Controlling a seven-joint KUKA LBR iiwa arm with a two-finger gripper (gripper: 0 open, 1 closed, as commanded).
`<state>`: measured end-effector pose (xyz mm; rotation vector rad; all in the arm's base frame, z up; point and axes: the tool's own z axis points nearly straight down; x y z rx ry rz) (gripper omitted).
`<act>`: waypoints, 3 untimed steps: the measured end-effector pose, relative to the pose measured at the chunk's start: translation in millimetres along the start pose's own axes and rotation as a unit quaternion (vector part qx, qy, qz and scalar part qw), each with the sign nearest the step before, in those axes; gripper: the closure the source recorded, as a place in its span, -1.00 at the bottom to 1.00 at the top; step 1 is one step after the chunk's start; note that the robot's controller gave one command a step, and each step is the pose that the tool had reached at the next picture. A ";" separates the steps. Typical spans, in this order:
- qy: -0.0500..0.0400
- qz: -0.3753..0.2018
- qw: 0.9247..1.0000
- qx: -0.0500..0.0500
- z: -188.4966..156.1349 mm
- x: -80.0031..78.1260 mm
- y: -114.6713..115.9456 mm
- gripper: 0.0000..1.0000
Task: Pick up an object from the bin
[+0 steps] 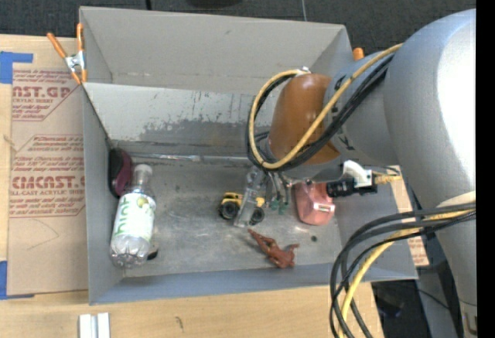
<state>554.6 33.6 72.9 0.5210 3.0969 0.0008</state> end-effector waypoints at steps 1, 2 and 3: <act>0.000 0.000 1.000 0.000 0.0 0.0 0.0 1.00; 0.001 0.002 1.000 0.001 0.2 -4.2 25.7 1.00; -0.009 0.007 1.000 -0.004 -3.4 18.2 28.1 1.00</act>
Offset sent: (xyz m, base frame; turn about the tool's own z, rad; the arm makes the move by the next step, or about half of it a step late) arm 0.0156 0.0324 -0.0029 0.0055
